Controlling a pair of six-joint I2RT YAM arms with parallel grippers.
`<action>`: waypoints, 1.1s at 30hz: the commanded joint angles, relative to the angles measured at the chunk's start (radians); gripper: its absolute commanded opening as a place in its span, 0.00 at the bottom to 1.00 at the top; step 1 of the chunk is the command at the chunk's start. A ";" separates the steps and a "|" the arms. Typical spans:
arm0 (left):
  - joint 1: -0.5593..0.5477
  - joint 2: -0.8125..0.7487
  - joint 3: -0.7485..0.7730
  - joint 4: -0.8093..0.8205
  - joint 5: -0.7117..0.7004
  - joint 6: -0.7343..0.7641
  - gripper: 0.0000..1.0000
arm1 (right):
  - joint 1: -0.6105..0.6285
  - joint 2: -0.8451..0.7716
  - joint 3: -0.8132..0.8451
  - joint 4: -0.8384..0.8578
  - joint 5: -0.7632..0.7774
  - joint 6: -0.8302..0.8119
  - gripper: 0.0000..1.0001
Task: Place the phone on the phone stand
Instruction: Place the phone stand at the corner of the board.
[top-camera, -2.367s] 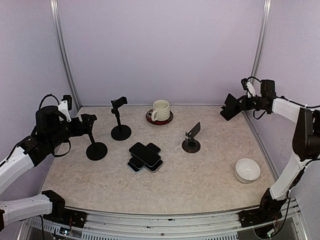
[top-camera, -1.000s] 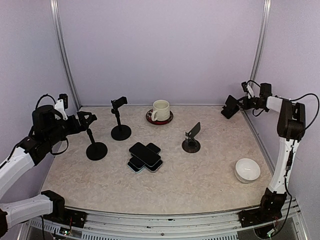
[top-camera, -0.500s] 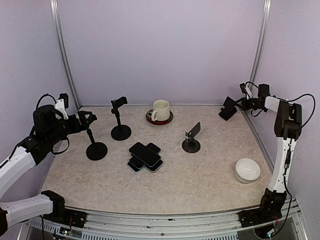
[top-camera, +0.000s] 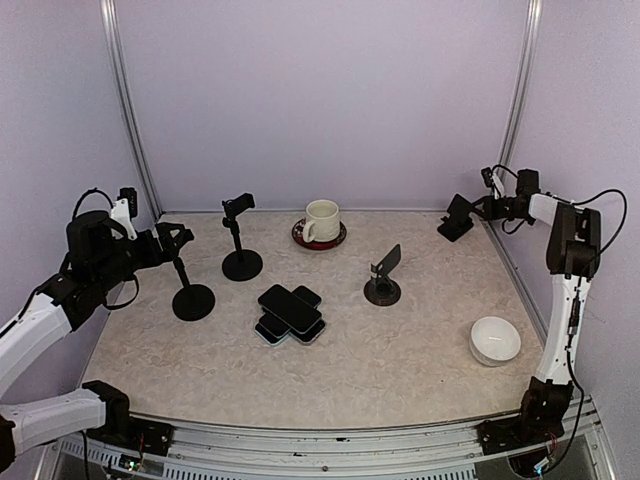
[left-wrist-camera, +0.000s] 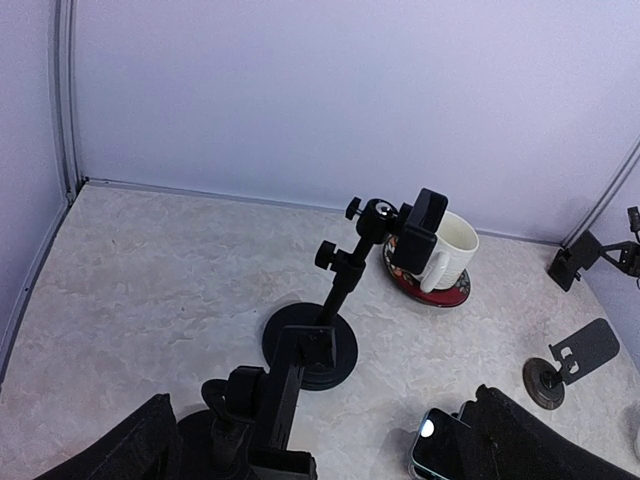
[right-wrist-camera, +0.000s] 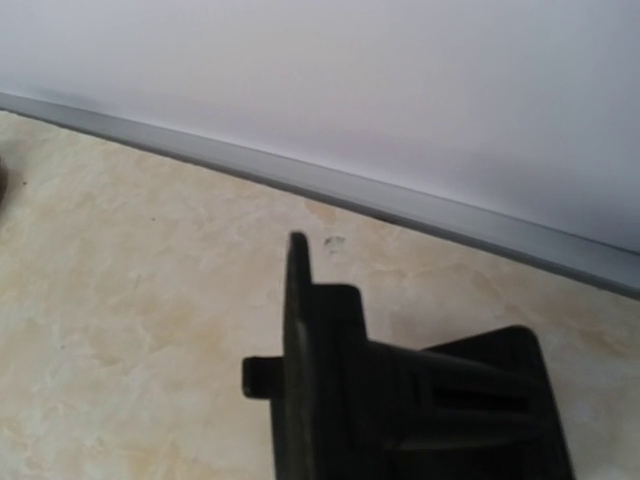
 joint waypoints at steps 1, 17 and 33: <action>0.008 -0.008 -0.009 0.022 0.009 0.011 0.99 | -0.012 0.033 0.035 -0.019 0.032 0.009 0.08; 0.010 0.005 -0.006 0.025 0.012 0.011 0.99 | -0.015 0.026 0.057 -0.017 0.096 0.023 0.26; 0.014 -0.012 -0.001 0.014 0.016 -0.005 0.99 | 0.029 -0.228 -0.080 -0.016 0.313 0.122 0.72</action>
